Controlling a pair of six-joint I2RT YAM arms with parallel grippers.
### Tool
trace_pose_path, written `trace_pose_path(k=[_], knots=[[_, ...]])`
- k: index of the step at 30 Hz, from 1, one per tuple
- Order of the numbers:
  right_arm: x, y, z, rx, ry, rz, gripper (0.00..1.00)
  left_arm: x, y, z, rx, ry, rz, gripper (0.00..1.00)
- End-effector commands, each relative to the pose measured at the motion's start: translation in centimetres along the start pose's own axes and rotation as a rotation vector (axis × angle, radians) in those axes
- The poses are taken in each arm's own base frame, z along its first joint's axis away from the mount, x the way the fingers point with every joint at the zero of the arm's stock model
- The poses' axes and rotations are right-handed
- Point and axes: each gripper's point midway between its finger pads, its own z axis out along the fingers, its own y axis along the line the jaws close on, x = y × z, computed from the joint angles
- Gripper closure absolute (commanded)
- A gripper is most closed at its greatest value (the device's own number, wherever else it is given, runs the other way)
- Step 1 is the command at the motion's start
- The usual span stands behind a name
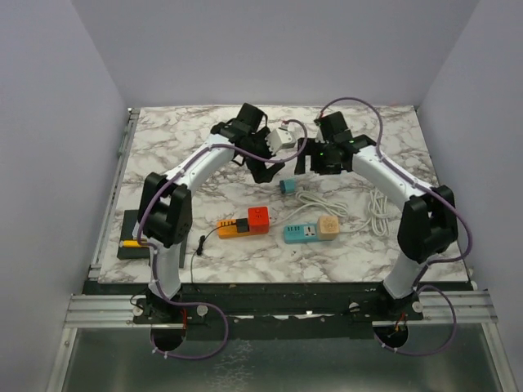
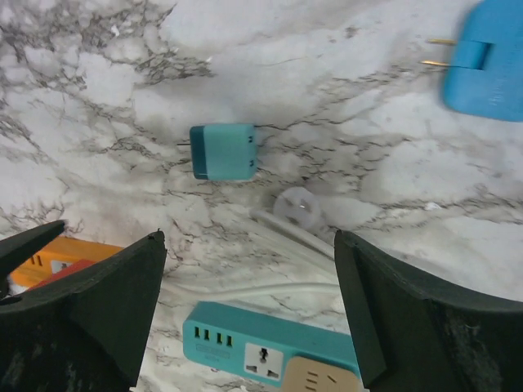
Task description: Insert the plug
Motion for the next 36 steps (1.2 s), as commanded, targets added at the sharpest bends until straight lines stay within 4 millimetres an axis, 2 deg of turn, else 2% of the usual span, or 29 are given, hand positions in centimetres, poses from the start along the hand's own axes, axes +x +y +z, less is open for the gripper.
trace_pose_path(k=[1,6,9,13,19,21,24,25,28,31,33,36], knots=[[-1.9,-2.1,-3.7,-0.065,-0.093,0.130,0.11,-2.2,-0.8,4.9,0.044,0.015,0.090,0.01],[-1.3,-4.0,-5.3,-0.085,-0.107,0.208,0.11,-2.5,-1.1,8.8,0.057,0.054,0.128,0.01],[-0.9,-5.4,-5.8,-0.074,-0.116,0.260,0.11,-2.5,-1.3,10.4,0.068,0.062,0.140,0.01],[-0.5,-7.4,-6.1,-0.061,-0.127,0.332,0.09,-1.4,-1.6,12.2,0.079,0.096,0.180,0.01],[-0.6,-7.5,-6.8,-0.086,-0.139,0.348,0.09,0.6,-0.9,13.9,0.070,0.150,0.231,0.02],[-0.6,-7.2,-6.9,-0.104,-0.139,0.350,0.10,0.9,-0.8,14.1,0.074,0.147,0.237,0.07],[-0.4,-7.0,-6.9,-0.118,-0.134,0.353,0.12,0.9,-0.9,14.5,0.082,0.136,0.243,0.29],[-0.3,-7.0,-6.9,-0.120,-0.131,0.353,0.12,0.7,-0.9,14.6,0.085,0.129,0.242,0.34],[-0.1,-6.8,-6.9,-0.136,-0.121,0.355,0.12,0.1,-0.8,14.5,0.079,0.105,0.240,0.42],[-0.2,-6.6,-7.0,-0.158,-0.121,0.363,0.12,-1.4,-0.7,13.2,0.080,0.057,0.231,0.59],[-0.6,-6.2,-7.7,-0.185,-0.138,0.360,0.12,-2.9,-0.5,11.3,0.084,-0.003,0.225,0.67],[-1.3,-4.7,-8.6,-0.272,-0.154,0.350,0.12,-5.3,-0.6,7.5,0.087,-0.094,0.234,0.71]])
